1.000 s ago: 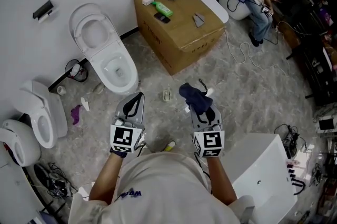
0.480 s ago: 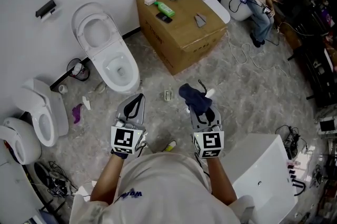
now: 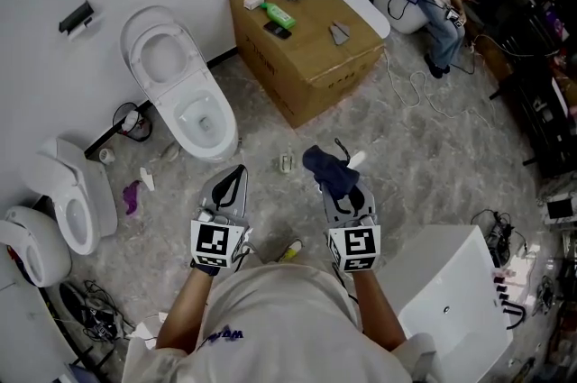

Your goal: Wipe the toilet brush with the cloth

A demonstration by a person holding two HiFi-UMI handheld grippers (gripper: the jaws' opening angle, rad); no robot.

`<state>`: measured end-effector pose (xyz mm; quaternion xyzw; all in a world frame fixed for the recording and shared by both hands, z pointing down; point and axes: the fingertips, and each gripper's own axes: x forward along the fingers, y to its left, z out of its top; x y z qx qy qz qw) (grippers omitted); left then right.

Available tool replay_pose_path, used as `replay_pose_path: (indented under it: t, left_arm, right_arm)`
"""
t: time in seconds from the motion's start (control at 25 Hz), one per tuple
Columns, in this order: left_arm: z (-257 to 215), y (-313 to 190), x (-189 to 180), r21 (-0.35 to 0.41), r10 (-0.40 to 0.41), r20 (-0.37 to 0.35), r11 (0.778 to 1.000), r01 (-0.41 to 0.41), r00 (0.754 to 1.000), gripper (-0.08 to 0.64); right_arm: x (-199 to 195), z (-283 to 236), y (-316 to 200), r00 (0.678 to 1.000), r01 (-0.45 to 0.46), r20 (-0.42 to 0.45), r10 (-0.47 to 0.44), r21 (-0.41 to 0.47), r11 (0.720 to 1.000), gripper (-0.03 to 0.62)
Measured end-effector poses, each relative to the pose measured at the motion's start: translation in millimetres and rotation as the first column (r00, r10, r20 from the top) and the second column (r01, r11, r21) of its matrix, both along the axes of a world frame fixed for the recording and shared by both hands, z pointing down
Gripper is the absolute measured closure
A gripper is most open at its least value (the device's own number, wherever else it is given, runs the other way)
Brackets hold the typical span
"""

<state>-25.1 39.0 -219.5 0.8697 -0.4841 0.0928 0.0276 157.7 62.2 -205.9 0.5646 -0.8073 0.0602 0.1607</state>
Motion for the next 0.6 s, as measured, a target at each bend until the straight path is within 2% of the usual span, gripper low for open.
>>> replay_pose_path:
  t: [0.28, 0.4, 0.6]
  left_arm:
    - [-7, 23, -4, -0.002, 0.015, -0.009, 1.000, -0.015, 1.000, 0.558]
    - [-10, 30, -22, 0.016, 0.008, -0.023, 1.000, -0.008, 1.000, 0.558]
    - [-3, 51, -65, 0.049, 0.013, -0.056, 0.999, -0.011, 0.998, 0.558]
  right_arm:
    - [-8, -1, 4, 1.000, 0.006, 0.009, -0.005, -0.023, 1.000, 0.439]
    - [-29, -4, 4, 0.999, 0.042, -0.001, -0.042, -0.044, 0.998, 0.439]
    - [-81, -2, 18, 0.992, 0.109, -0.064, -0.110, -0.024, 0.994, 0.439]
